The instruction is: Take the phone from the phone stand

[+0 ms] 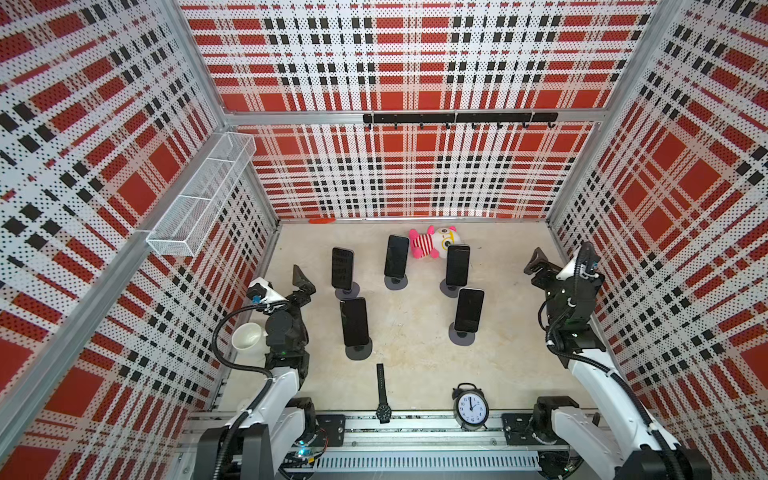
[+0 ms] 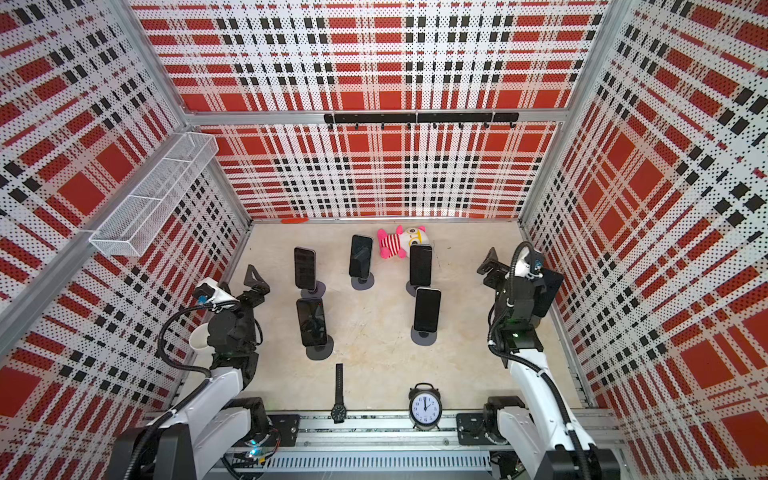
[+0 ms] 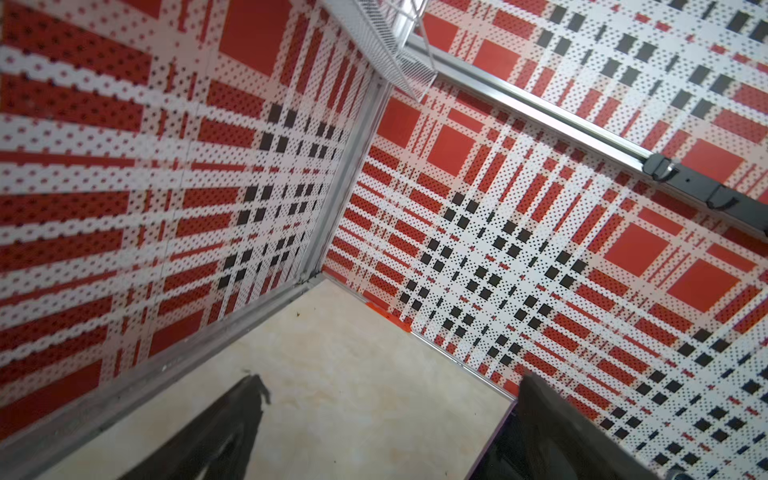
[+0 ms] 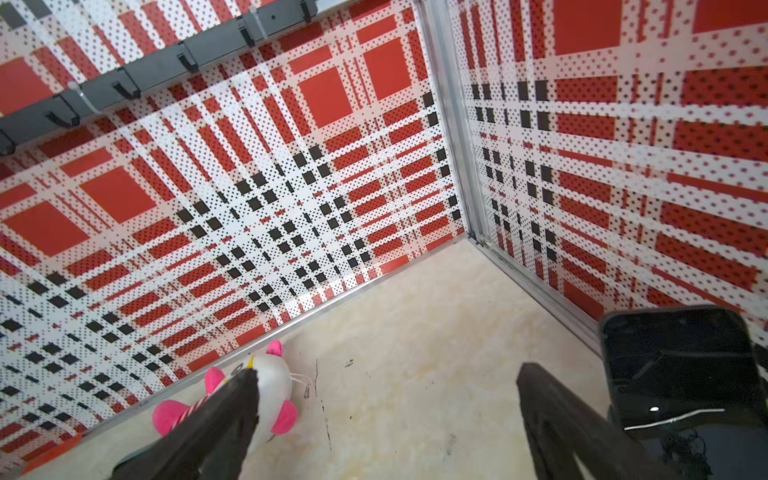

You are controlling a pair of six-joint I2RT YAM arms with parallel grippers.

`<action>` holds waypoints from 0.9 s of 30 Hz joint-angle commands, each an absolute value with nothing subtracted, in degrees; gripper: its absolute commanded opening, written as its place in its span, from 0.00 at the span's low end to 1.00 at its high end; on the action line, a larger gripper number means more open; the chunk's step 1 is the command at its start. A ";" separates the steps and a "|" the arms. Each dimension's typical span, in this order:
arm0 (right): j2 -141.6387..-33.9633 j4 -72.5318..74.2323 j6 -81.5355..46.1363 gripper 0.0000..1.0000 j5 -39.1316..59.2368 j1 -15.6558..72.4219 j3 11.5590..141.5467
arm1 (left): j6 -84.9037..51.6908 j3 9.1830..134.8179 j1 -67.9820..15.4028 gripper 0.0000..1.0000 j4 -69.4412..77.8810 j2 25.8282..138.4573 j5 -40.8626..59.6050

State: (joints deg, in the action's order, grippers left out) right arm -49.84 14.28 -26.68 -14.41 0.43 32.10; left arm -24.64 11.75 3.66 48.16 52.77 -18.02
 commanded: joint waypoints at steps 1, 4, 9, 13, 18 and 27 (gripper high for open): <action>-47.21 2.99 -29.82 1.00 -5.87 -0.30 35.96 | -32.31 12.72 3.27 0.98 35.72 49.04 -19.08; -47.68 -6.90 -30.85 1.00 -2.08 0.32 41.17 | -30.89 11.31 1.91 0.98 34.20 47.22 -16.44; -50.79 -18.02 -33.83 1.00 -10.82 12.97 47.47 | -29.63 11.43 -2.03 0.98 30.01 46.28 -23.33; -58.13 -33.20 -44.09 1.00 -22.21 24.09 56.52 | -29.09 10.65 -5.69 0.98 29.93 47.23 -25.23; -68.16 -47.81 -53.17 1.00 -20.69 29.91 65.71 | -28.75 11.00 -8.55 0.98 30.15 48.61 -30.51; -79.13 -56.66 -51.83 1.00 -19.70 35.07 76.21 | -29.10 12.13 -8.58 0.98 30.20 51.14 -31.87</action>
